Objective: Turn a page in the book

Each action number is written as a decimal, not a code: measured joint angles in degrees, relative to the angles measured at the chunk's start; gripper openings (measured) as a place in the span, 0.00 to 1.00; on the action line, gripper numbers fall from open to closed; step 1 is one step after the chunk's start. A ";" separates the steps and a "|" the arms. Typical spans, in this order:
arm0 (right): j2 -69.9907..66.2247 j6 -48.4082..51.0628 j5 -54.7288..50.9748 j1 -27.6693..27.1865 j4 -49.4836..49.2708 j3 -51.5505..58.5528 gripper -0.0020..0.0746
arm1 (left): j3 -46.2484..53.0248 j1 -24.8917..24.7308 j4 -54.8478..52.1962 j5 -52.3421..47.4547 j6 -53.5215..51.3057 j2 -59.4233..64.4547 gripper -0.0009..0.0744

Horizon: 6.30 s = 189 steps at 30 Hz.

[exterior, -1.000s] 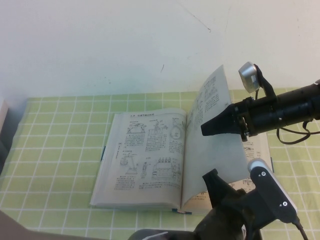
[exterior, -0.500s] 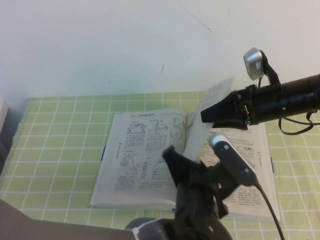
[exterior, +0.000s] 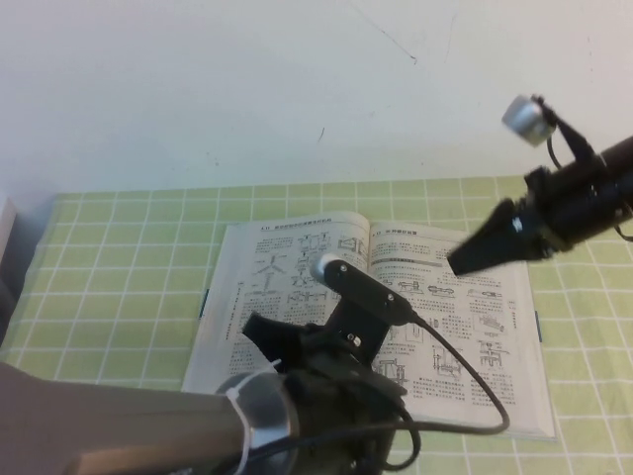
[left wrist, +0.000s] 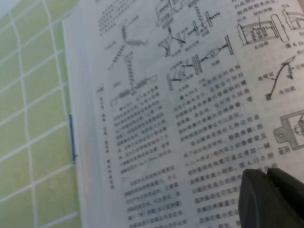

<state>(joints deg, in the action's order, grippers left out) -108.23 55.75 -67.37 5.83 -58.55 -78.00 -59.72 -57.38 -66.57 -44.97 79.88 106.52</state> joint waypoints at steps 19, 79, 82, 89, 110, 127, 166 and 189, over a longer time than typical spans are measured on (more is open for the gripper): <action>-11.40 -9.55 5.97 3.72 24.70 0.00 0.02 | -0.13 9.14 16.32 19.63 -6.63 -1.08 0.01; 85.05 -29.42 29.90 3.72 48.91 56.13 0.02 | 37.05 7.80 17.83 19.79 -35.42 -88.02 0.01; 85.05 -29.42 29.63 3.72 48.91 56.13 0.02 | 37.05 7.80 17.83 19.79 -35.39 -88.02 0.01; 85.05 -29.42 29.44 3.72 48.87 56.13 0.02 | 37.05 7.80 17.83 19.79 -35.39 -88.02 0.01; 85.05 -29.42 29.44 3.72 48.87 56.13 0.02 | 43.32 29.59 48.83 17.17 -63.47 -106.29 0.01; 85.05 -29.42 29.44 3.72 48.87 56.13 0.02 | 61.00 51.91 68.62 27.23 -71.18 -107.34 0.01; 85.05 -29.42 26.92 3.72 48.78 56.13 0.02 | 61.00 54.21 68.69 26.99 -73.06 -107.34 0.01; 85.05 -29.42 26.92 3.72 48.78 56.13 0.02 | 61.00 54.21 68.56 26.99 -77.18 -107.34 0.01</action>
<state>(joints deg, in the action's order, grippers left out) -23.17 26.33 -40.44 9.54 -9.77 -21.88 1.29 -3.17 1.99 -17.99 2.70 -0.82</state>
